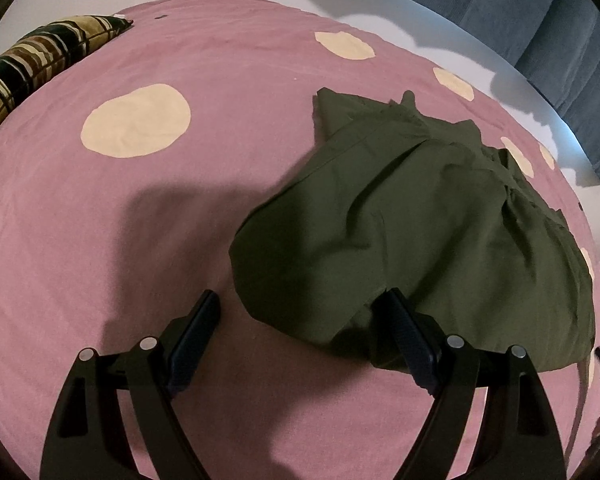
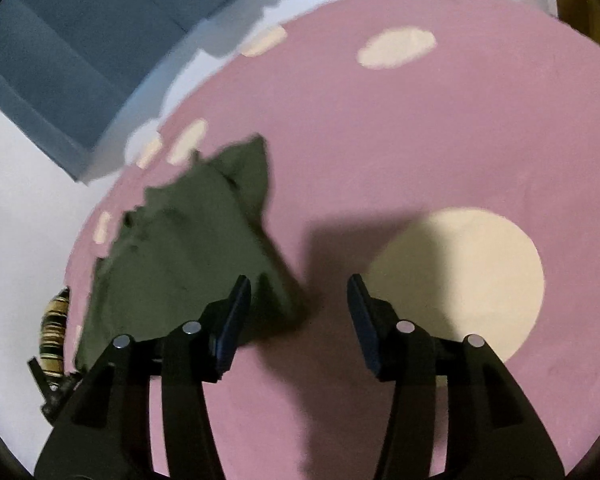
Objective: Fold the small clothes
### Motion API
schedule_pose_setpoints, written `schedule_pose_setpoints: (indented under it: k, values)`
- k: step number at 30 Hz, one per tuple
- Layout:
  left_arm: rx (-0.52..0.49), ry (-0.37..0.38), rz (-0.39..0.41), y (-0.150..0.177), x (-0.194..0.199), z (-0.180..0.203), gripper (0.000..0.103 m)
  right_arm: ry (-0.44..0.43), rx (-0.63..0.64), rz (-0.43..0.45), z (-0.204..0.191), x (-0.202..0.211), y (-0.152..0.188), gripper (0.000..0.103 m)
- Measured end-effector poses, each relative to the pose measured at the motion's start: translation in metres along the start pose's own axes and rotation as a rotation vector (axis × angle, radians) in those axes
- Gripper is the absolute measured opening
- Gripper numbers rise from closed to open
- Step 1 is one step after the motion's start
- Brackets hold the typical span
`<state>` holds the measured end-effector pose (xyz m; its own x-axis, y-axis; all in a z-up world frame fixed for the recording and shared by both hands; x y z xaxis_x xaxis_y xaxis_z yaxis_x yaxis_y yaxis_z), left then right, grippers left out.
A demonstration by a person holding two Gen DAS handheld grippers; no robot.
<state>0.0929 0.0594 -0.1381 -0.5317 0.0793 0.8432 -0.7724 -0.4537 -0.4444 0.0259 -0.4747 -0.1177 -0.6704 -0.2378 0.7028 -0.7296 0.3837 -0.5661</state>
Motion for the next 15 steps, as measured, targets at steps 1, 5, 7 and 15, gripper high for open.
schedule_pose_setpoints:
  k: [1, 5, 7, 15]
  values:
    - [0.001, 0.002, -0.001, 0.000, 0.000, 0.000, 0.083, -0.020, 0.012, 0.015, -0.013, 0.003, -0.005, 0.058]
    - [0.002, 0.008, -0.003, 0.000, 0.000, 0.000, 0.083, -0.113, 0.116, 0.034, -0.081, 0.006, -0.021, 0.067]
    - [0.002, 0.010, -0.003, 0.000, 0.000, 0.000, 0.083, -0.170, 0.156, 0.020, -0.114, 0.001, -0.025, 0.072]
    - [0.002, 0.014, -0.005, 0.000, 0.000, -0.001, 0.083, -0.320, 0.246, -0.140, -0.216, -0.062, -0.009, 0.073]
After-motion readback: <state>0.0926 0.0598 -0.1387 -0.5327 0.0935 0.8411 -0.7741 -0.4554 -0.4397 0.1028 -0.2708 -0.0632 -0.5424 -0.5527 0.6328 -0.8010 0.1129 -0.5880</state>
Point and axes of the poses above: each gripper's, at about its wrist camera, not at the fingertips, and x roughly against the way its jaws point, z to its right, y to its underside, the point moved 8 cm from there along -x, roughly the way its jaws point, and after that the axes turned 12 degrees about x, right-handed, at the moved point
